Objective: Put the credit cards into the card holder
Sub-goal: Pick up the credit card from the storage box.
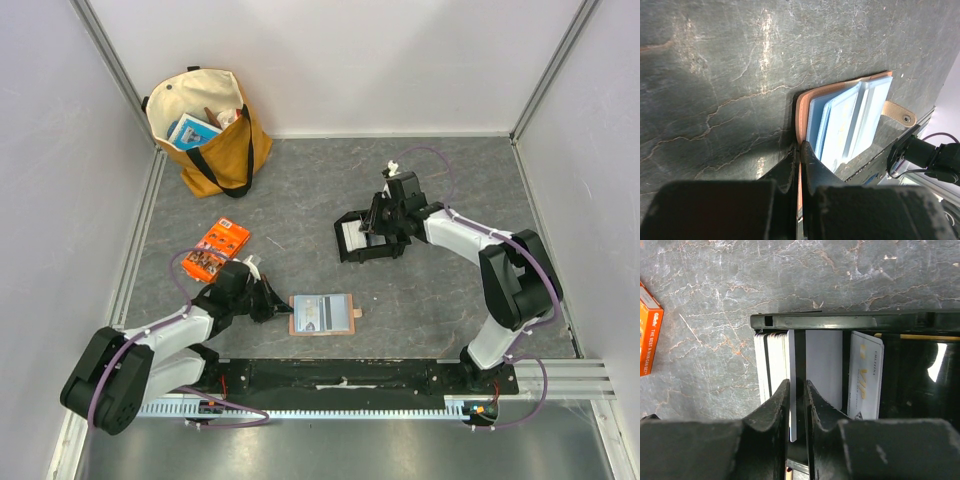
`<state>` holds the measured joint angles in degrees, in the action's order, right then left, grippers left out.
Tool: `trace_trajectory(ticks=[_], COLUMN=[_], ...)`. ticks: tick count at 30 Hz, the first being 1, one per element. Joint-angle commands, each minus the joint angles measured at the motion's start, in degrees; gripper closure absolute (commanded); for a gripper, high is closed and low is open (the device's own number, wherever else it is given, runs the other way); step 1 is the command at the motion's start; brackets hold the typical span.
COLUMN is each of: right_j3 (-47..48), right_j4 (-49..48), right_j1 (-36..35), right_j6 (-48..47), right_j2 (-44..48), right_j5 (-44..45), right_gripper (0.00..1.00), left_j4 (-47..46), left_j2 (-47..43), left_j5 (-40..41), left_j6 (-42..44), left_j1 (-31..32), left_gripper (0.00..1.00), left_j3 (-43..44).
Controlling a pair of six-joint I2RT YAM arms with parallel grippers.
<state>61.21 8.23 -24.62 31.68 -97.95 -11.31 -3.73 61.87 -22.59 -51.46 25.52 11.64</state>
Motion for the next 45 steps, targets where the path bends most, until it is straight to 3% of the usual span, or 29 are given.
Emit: trace_trajectory(ticks=[1,9,23,27,30,45], right_j3=[-0.39,-0.57,1.54,2.51,3.04,-2.40], right_j4=[-1.11,0.55,1.70,2.05,2.14,3.64], right_j1=[1.33,2.30,2.30,2.21,2.30,0.64], right_j6=[-0.04,-1.36,-2.59,-3.03,-3.56,-1.98], right_j2=[2.59,1.63,-3.73,-4.18,-2.78,17.34], right_j5=[-0.21,2.43,3.05,3.75,4.10,7.44], right_gripper=[0.80,0.87,0.79,0.84,1.00,1.00], left_j4=[-1.81,-2.16,-2.42,-2.43,-2.34,-1.90], left_j2=[0.62,0.62,0.71,0.45,0.18,-2.54], left_j5=[-0.88,-0.97,-1.05,-1.14,-1.05,-1.05], left_j6=[2.07,1.98,1.98,1.98,1.89,1.19], left_j1=[0.06,0.15,0.06,0.06,0.15,0.15], left_gripper=[0.98,0.98,0.98,0.98,0.98,0.98], left_j3=[1.46,1.28,0.84,0.84,0.75,0.58])
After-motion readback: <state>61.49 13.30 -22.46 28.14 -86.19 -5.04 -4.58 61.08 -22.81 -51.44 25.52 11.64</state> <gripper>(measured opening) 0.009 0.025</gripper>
